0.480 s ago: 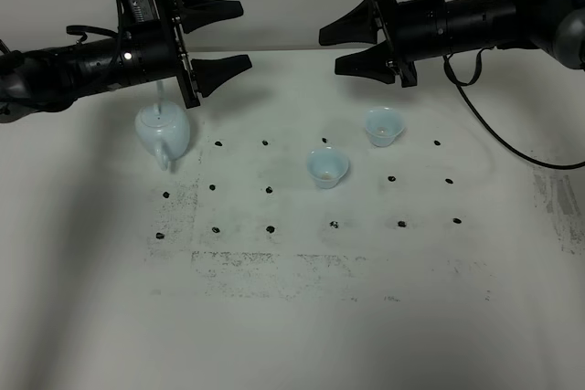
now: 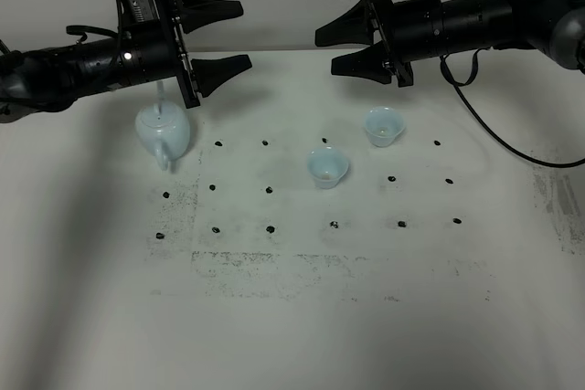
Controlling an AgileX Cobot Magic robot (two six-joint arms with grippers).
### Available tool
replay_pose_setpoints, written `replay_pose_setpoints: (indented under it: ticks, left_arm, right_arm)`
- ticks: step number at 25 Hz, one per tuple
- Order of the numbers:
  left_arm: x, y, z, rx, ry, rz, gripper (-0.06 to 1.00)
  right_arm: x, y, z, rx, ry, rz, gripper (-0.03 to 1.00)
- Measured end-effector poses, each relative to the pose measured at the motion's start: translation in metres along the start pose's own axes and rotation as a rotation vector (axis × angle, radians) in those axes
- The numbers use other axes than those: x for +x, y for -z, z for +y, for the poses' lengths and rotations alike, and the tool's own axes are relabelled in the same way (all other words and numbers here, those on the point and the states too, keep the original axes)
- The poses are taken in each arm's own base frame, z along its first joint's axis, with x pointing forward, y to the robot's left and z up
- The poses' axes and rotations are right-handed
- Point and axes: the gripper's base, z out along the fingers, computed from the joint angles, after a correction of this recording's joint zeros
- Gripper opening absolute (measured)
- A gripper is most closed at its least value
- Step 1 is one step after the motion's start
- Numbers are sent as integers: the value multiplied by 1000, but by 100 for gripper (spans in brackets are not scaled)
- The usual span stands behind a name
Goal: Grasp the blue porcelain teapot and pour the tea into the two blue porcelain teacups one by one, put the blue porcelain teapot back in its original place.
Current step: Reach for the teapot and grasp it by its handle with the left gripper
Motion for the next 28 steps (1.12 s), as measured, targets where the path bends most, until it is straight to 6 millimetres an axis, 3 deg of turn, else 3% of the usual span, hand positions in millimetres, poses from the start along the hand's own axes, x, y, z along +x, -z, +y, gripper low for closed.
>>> replay_pose_setpoints:
  ticks: [8,14,17,19,23,28]
  left_arm:
    - [-2,3,0,1,-30,-6,69]
    - [-11,35,-6,-68,-53,-22,63]
    - [-9,53,-34,-146,-133,-2,60]
    - [-2,62,-63,-193,-215,10,60]
    - [18,76,-118,-289,-369,33,60]
    - [52,89,-181,-397,-560,39,60]
  right_arm:
    - [0,1,-1,5,75,-1,56]
    - [-7,31,10,65,160,-32,56]
    - [-11,59,33,102,225,-72,56]
    - [-12,79,52,132,273,-101,56]
    - [-9,112,87,201,359,-144,56]
    - [8,138,131,364,489,-144,56]
